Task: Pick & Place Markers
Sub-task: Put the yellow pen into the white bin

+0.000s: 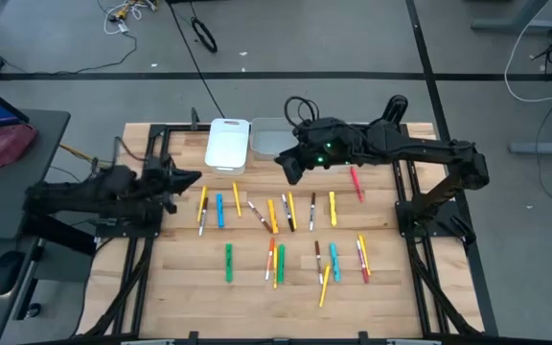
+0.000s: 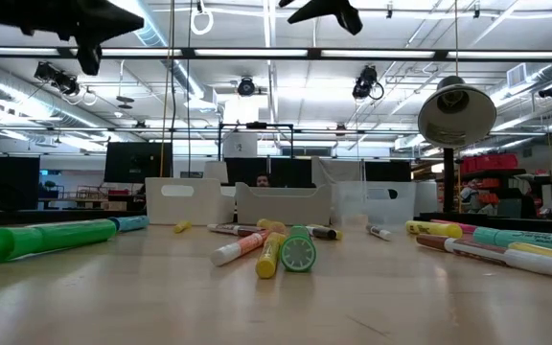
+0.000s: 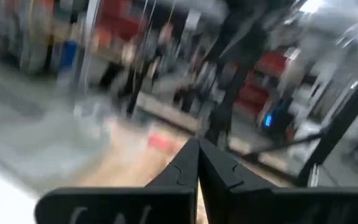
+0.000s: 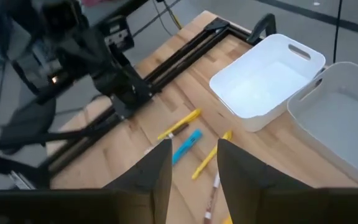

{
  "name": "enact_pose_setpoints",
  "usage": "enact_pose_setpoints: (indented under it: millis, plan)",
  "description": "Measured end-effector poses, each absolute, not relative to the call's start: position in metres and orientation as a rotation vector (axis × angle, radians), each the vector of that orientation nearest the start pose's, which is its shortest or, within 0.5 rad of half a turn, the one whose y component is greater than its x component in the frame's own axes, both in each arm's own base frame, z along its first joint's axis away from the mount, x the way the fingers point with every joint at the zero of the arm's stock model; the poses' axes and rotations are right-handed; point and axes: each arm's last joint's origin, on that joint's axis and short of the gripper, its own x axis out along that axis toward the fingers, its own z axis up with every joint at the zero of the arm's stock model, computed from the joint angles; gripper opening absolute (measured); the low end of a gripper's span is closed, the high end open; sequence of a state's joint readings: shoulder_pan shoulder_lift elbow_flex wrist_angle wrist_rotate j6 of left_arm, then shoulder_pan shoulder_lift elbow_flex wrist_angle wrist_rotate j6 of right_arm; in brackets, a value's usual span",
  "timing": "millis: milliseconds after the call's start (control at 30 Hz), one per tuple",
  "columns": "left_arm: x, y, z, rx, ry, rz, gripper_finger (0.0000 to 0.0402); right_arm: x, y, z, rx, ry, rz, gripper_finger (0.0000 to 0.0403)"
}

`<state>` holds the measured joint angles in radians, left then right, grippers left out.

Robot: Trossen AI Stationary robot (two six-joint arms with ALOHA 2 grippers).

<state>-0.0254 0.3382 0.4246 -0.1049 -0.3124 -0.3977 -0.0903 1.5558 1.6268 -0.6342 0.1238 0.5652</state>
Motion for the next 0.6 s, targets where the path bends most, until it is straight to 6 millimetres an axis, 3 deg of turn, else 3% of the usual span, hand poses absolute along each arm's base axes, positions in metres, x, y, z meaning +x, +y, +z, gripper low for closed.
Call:
enact_pose_setpoints:
  millis: [167,300,467,600]
  plan:
    - [0.126,0.008,0.273,-0.524,0.356,0.454,0.0004,0.33,-0.034,0.388,0.462,0.579,-0.361,0.0128]
    - [0.134,0.015,0.254,-0.713,0.573,0.705,0.0021,0.324,-0.033,0.381,0.413,0.681,-0.366,0.0128]
    - [0.132,0.02,0.228,-0.885,0.774,1.001,0.0072,0.318,-0.031,0.375,0.319,0.786,-0.344,0.0128]
    - [0.138,0.026,0.218,-0.945,0.784,1.146,0.0129,0.315,-0.031,0.372,0.244,0.838,-0.318,0.0128]
